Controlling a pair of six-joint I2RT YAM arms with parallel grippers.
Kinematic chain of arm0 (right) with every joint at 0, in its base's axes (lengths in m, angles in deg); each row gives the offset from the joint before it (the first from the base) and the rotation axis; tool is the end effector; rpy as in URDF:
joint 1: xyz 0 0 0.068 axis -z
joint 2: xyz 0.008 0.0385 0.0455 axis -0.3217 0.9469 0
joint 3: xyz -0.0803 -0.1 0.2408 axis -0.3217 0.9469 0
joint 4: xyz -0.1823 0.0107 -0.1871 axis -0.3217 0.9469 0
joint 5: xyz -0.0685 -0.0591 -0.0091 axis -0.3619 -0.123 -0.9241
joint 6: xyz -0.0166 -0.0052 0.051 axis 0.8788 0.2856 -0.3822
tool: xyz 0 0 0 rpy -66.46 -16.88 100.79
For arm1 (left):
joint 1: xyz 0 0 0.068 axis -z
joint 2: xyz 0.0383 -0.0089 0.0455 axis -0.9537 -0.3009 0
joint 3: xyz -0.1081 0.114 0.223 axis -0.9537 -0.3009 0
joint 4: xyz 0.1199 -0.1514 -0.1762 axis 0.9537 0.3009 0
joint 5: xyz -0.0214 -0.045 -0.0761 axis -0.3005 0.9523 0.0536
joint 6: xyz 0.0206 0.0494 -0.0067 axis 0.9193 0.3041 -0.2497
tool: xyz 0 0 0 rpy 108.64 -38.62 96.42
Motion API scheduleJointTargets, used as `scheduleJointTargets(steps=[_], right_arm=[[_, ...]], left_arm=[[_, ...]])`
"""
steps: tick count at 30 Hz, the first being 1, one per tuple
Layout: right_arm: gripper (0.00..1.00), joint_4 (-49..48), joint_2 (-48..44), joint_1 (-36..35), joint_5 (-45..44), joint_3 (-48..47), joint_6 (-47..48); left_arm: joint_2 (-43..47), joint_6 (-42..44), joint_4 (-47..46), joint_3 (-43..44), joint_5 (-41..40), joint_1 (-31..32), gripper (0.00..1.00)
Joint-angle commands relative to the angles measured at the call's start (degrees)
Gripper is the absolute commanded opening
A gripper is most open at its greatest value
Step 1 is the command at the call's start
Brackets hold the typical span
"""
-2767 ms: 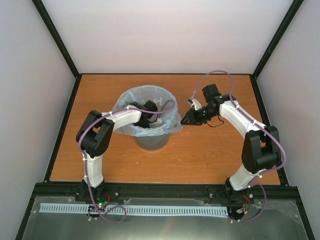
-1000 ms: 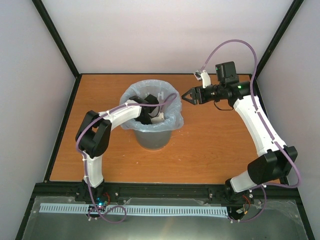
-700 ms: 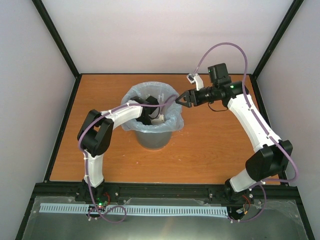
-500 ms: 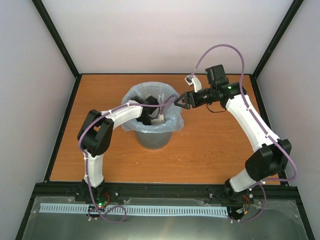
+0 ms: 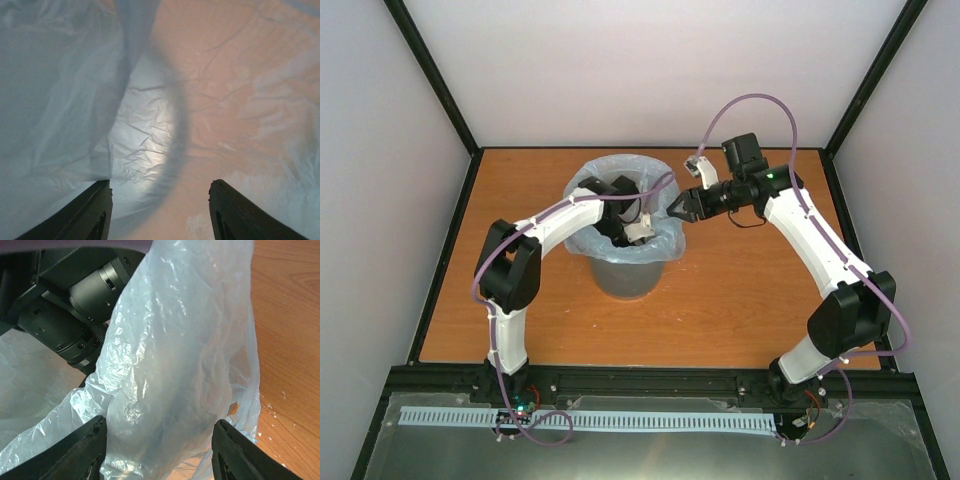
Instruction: Put the trash bags into the trash bin
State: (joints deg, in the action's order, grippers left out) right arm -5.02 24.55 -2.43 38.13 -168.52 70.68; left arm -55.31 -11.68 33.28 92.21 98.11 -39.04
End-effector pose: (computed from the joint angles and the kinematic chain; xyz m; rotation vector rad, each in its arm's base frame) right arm 0.2987 0.1396 0.3475 -0.7201 2.3737 1.0072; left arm 0.3046 -0.2177 0.2171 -1.5043 -2.6677 0.6113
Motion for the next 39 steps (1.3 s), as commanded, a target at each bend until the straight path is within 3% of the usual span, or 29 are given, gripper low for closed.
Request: scheduleJointTargets(steps=[1,8,12,16,23,39], right_arm=[[0.56,1.19,-0.15,-1.06,-2.30,0.02,1.60],[0.56,1.49,-0.73,-1.49,-3.04,-0.22,1.92],[0.55,1.65,-1.19,-1.48,-4.28,-0.02,2.35],[0.55,1.50,-1.33,-1.49,-4.15,-0.37,2.38],[0.55,1.54,-0.87,-1.45,-3.70,-1.10,2.15],[0.55,1.86,-1.73,-1.55,-3.90,-1.07,2.94]], left_arm=[[0.42,-0.23,5.22,3.74,1.95,-0.49,0.56],[0.75,-0.76,8.18,7.59,1.23,-0.49,0.54],[6.02,-0.31,4.54,3.30,0.95,-0.30,0.54],[8.74,-0.21,0.74,-0.81,-4.30,2.03,0.54],[6.33,2.11,3.07,4.93,-11.24,2.99,0.53],[3.81,0.71,9.44,15.58,-7.30,2.93,0.49]])
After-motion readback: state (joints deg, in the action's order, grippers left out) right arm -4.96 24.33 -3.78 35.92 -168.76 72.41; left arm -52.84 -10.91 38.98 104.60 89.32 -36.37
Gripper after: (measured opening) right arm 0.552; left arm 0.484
